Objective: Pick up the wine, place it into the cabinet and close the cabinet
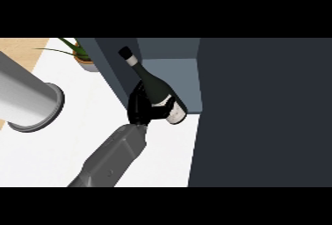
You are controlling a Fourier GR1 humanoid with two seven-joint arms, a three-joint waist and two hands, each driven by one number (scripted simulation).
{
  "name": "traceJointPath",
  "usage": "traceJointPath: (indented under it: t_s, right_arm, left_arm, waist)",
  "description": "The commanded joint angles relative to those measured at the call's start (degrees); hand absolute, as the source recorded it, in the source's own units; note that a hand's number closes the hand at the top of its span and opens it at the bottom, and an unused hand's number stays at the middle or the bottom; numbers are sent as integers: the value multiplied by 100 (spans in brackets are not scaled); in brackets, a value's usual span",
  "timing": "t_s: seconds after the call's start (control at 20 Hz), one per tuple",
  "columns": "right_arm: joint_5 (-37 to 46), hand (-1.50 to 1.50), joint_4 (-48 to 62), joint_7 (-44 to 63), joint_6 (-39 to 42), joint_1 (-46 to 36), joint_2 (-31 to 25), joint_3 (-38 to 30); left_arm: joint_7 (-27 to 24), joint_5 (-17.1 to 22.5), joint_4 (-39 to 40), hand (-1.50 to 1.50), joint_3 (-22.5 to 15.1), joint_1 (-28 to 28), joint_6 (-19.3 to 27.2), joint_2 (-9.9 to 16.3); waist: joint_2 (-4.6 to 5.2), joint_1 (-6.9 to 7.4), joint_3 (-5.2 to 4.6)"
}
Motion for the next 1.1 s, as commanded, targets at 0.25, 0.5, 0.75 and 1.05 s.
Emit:
traceJointPath:
  t_s: [0.25,0.5,0.75,1.05]
  right_arm:
    - [-208,-150,30,-30,30,32,-18,-53]
    - [-230,-150,191,-428,197,183,-24,-148]
    - [-112,-150,309,-406,146,99,-1,-73]
    - [11,-150,132,-216,72,8,39,193]
  left_arm:
    - [25,384,960,150,229,-981,-128,-1]
    - [161,435,1286,150,283,-1290,-133,-1]
    - [708,484,1732,150,408,-2028,163,-1]
    - [882,550,2139,150,370,-2339,116,-1]
  waist:
    - [20,-74,-1]
    - [28,-91,1]
    - [50,-147,0]
    - [74,-216,-2]
